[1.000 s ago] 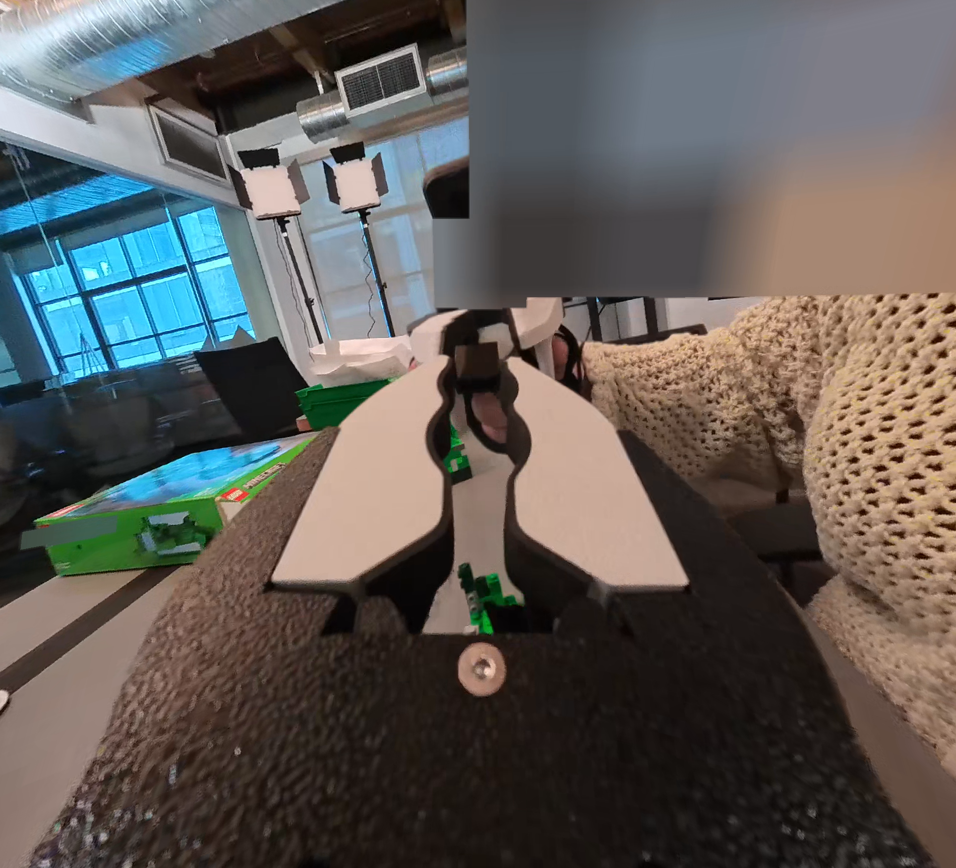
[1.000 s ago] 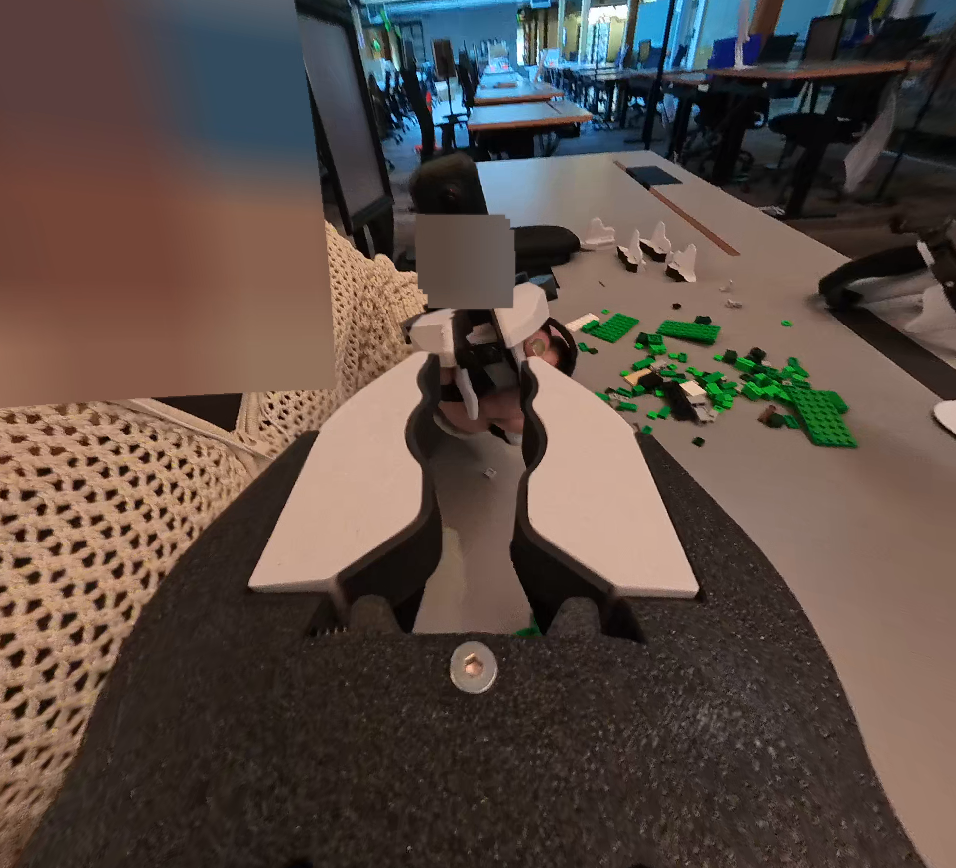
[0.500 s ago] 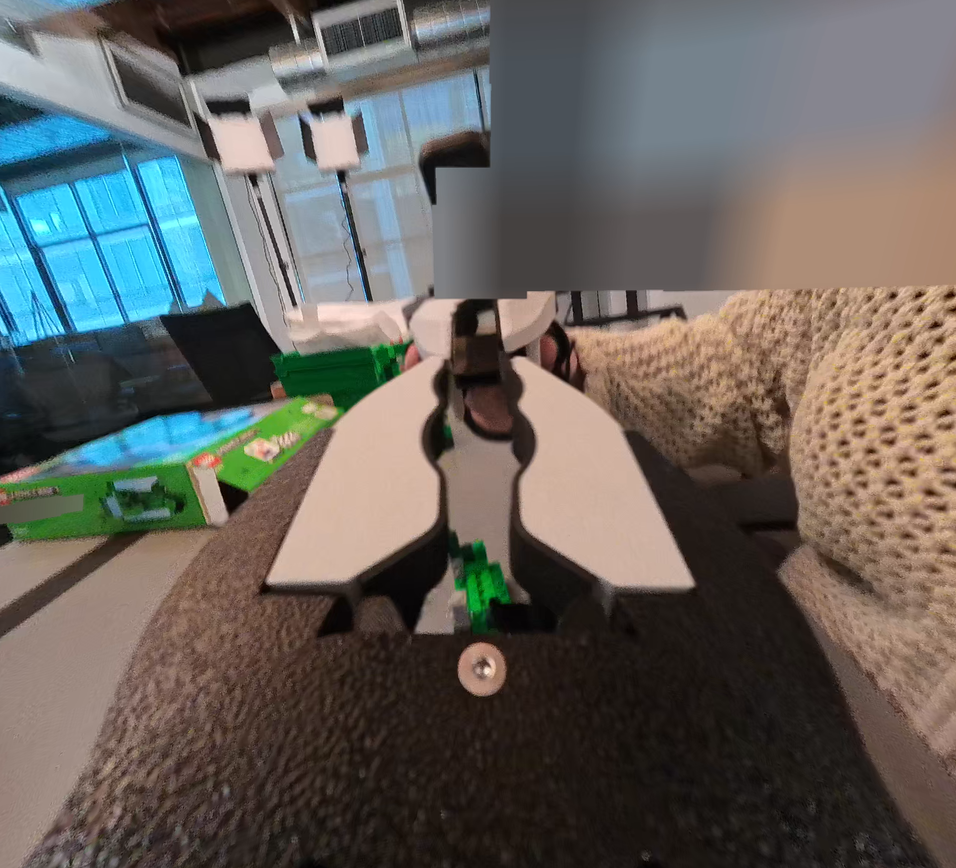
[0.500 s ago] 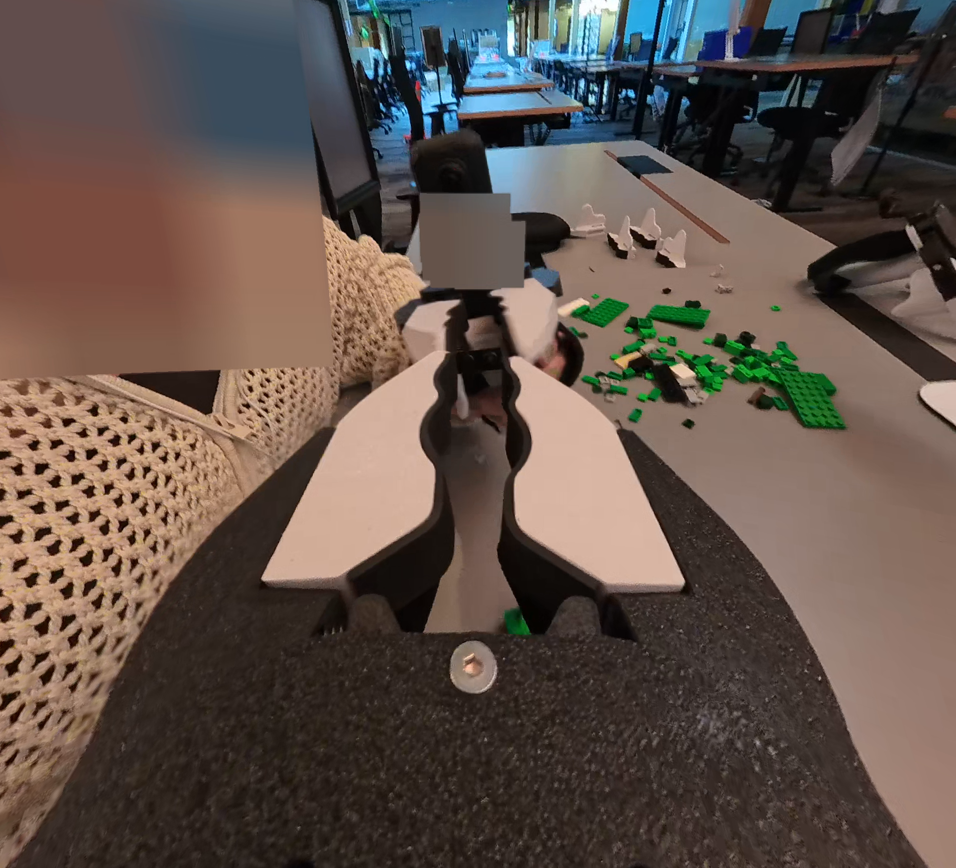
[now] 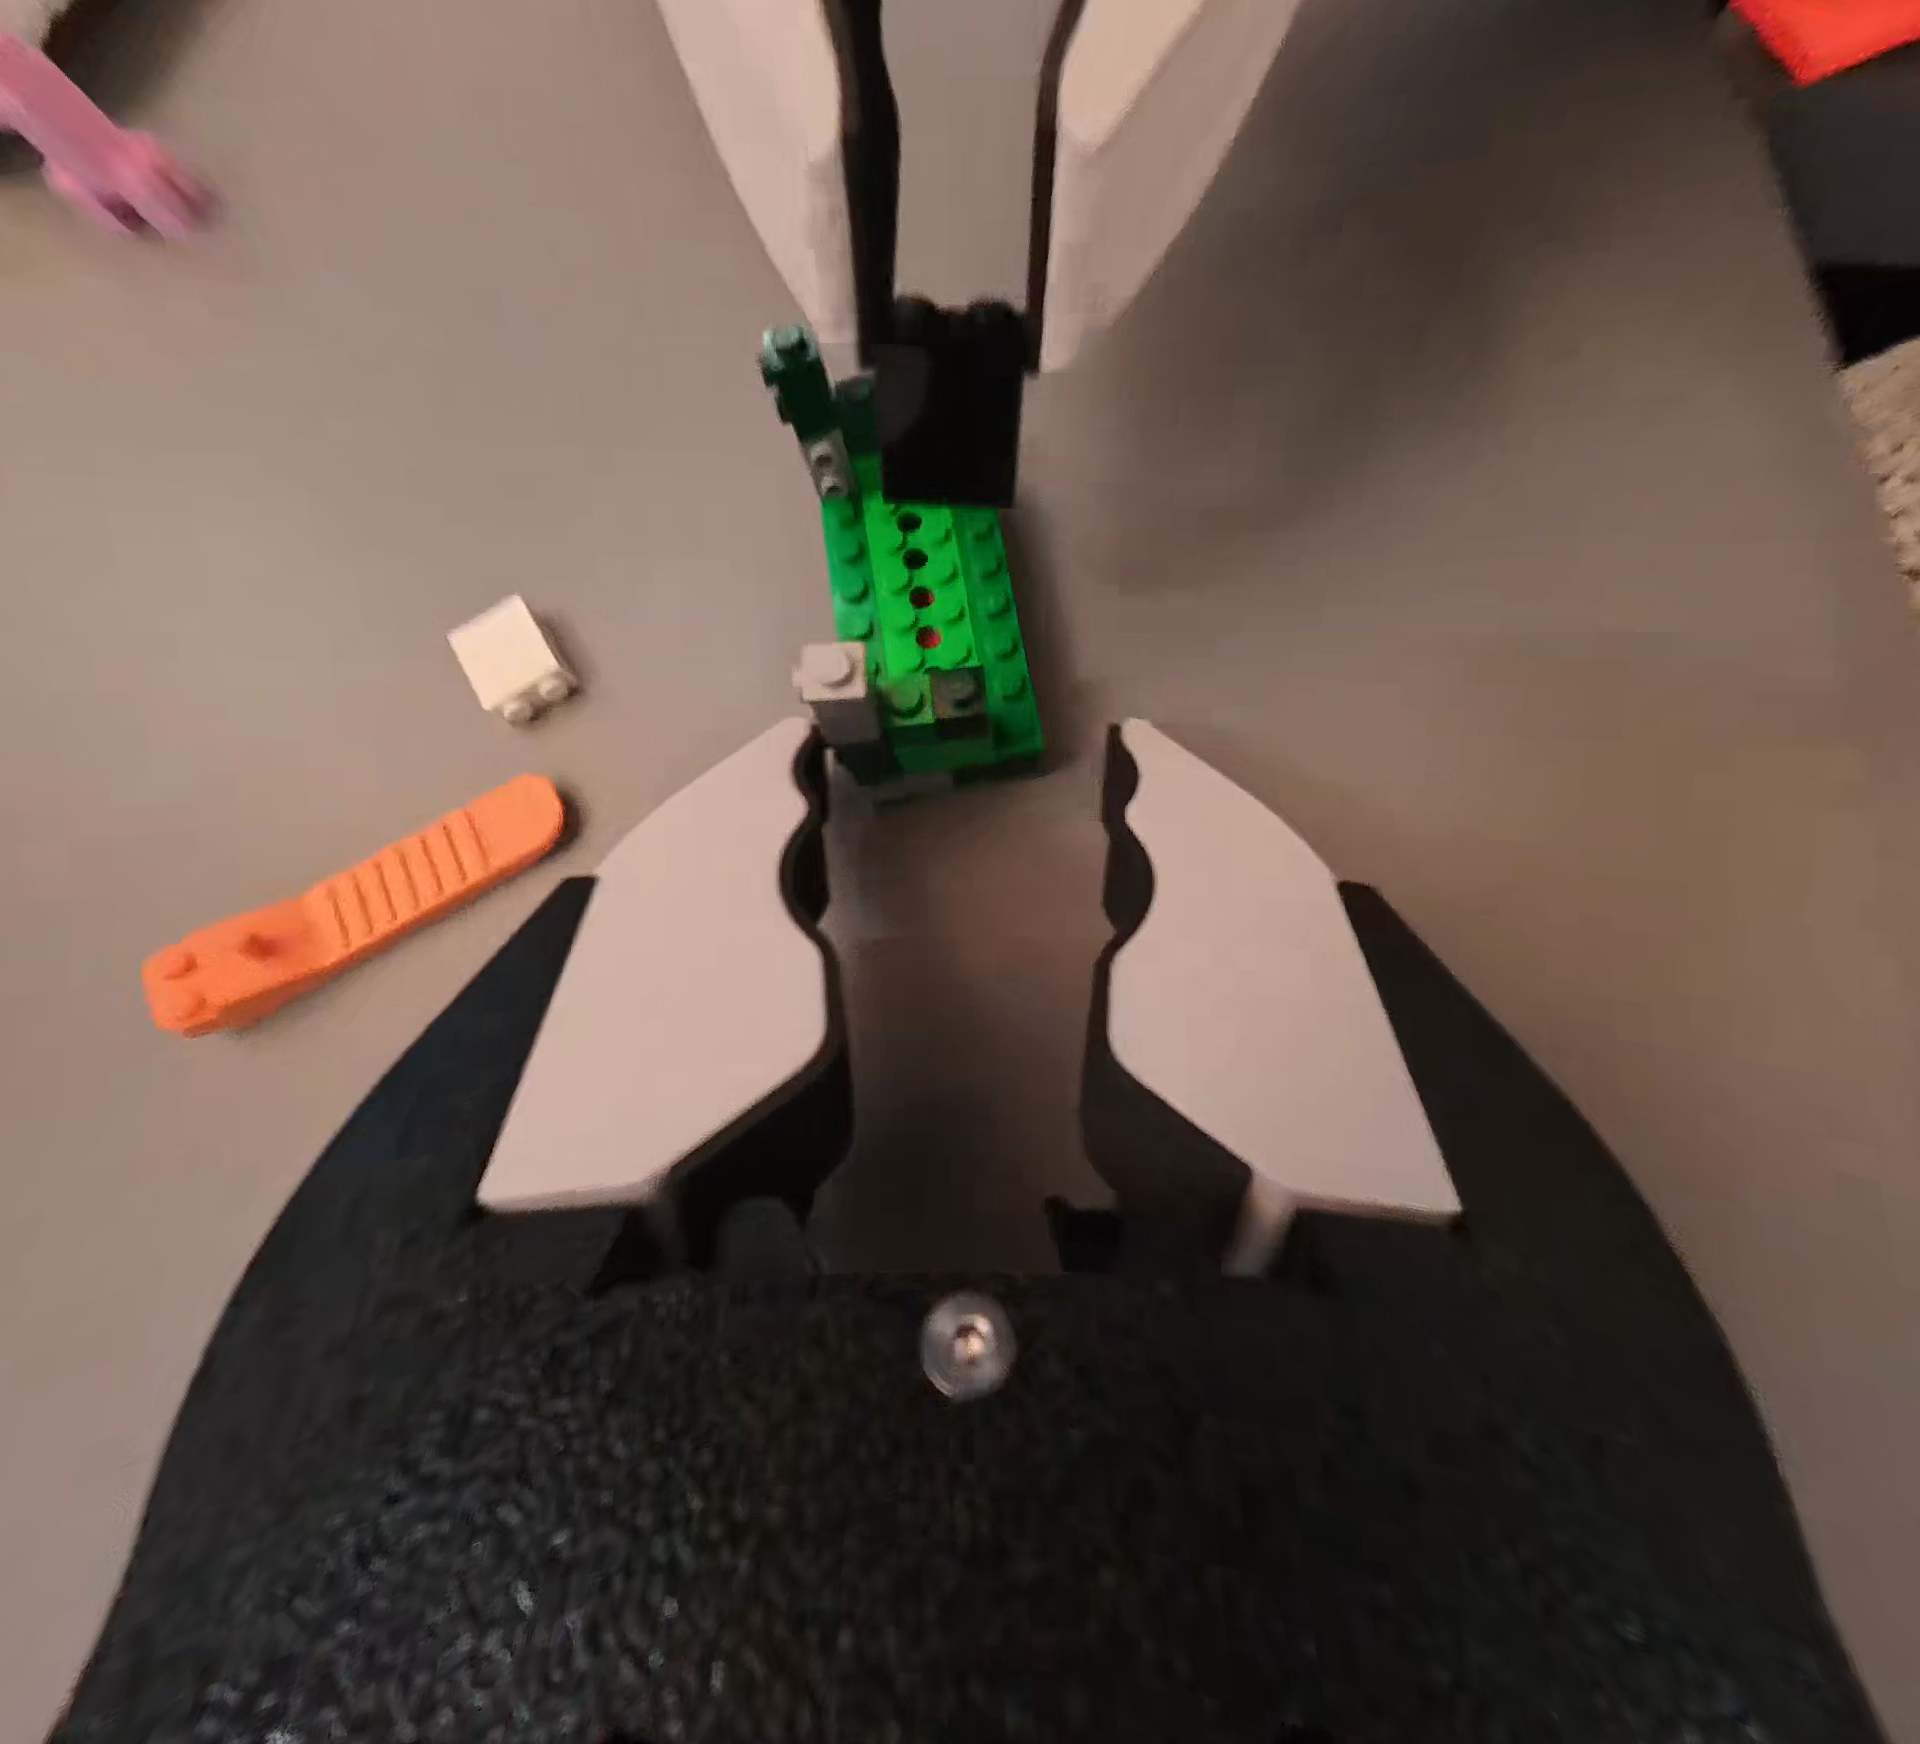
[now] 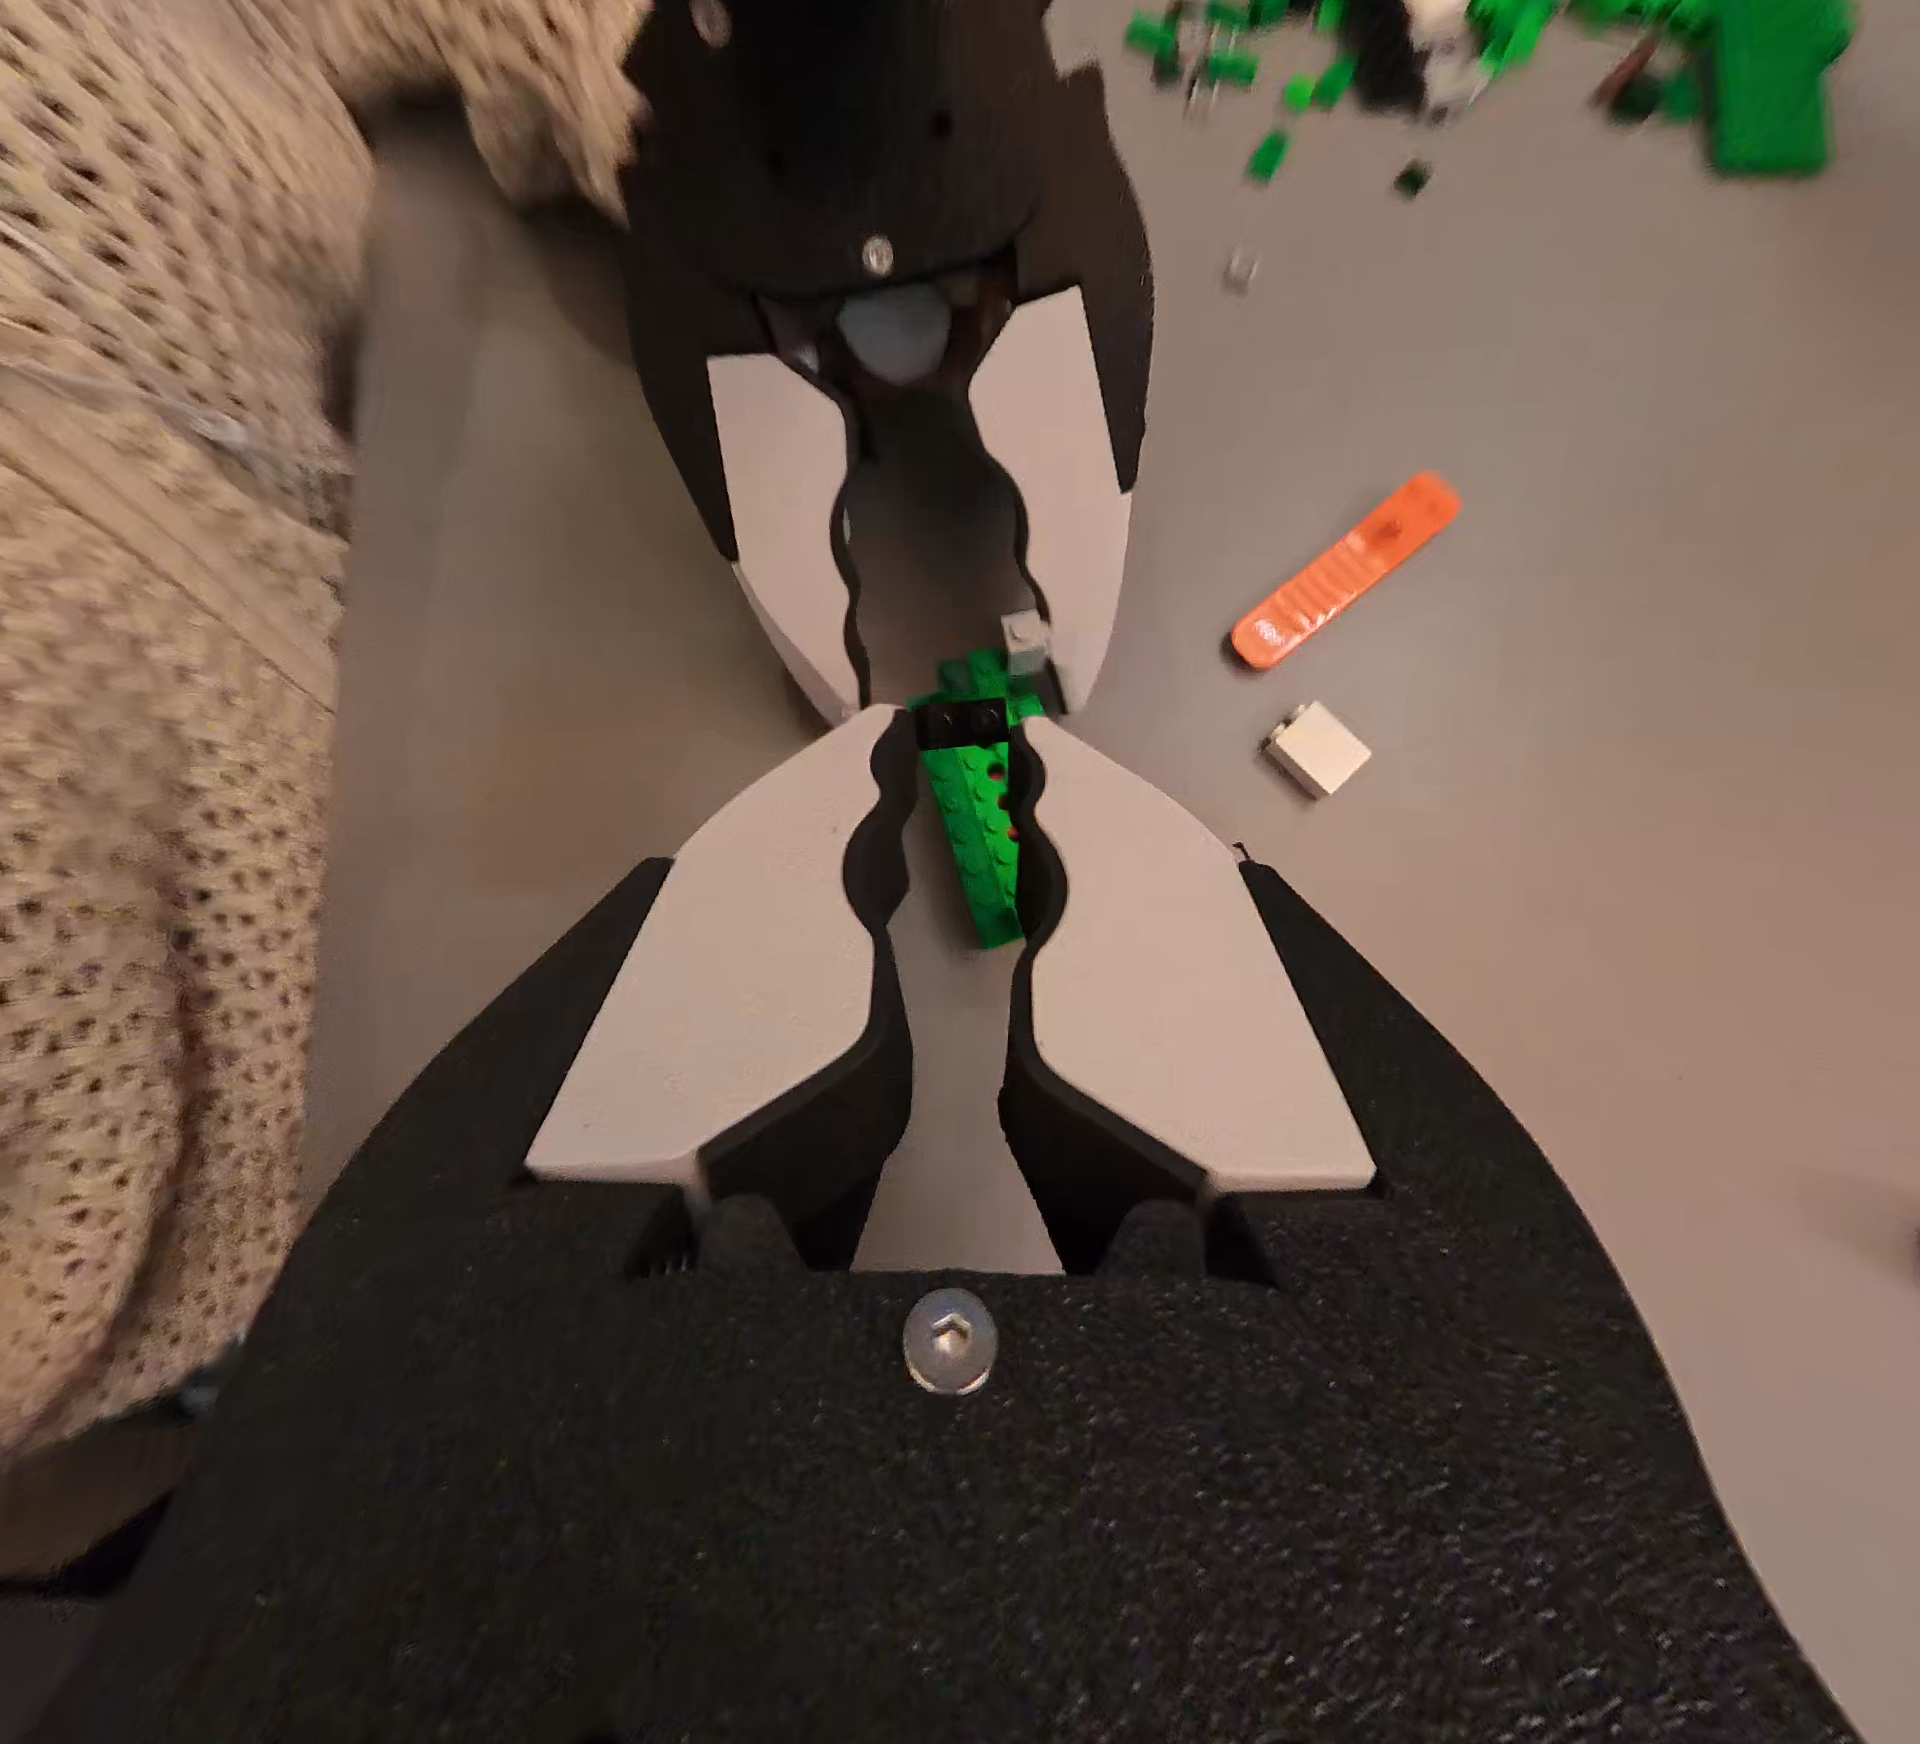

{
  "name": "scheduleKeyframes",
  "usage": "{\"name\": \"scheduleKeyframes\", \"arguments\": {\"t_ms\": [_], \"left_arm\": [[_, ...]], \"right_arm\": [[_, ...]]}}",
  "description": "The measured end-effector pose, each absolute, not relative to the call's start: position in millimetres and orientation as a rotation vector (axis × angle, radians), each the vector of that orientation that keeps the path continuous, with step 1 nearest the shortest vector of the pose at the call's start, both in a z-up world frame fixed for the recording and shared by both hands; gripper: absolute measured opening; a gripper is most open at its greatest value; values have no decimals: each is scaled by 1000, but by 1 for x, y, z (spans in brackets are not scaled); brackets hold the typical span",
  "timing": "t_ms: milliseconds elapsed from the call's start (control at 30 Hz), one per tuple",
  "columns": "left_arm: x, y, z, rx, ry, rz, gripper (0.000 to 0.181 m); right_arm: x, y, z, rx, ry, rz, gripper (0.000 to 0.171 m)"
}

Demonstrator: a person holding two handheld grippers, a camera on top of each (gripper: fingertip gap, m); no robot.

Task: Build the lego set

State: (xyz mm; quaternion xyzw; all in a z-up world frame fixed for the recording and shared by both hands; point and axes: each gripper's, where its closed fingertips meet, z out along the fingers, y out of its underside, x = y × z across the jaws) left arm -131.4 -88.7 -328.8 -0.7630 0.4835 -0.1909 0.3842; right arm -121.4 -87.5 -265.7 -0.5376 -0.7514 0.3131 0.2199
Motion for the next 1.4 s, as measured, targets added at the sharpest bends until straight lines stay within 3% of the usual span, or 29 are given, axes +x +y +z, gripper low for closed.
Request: {"name": "scheduleKeyframes", "arguments": {"t_ms": [133, 1400], "left_arm": [[-131, -85, -330, -1952, 1227, -457, 39], [-122, -87, -329, -1926, 1329, -569, 37]], "right_arm": [[-123, -85, -283, -1510, -2199, 747, 16], [-121, -87, -306, -1555, -2288, 699, 16]]}}
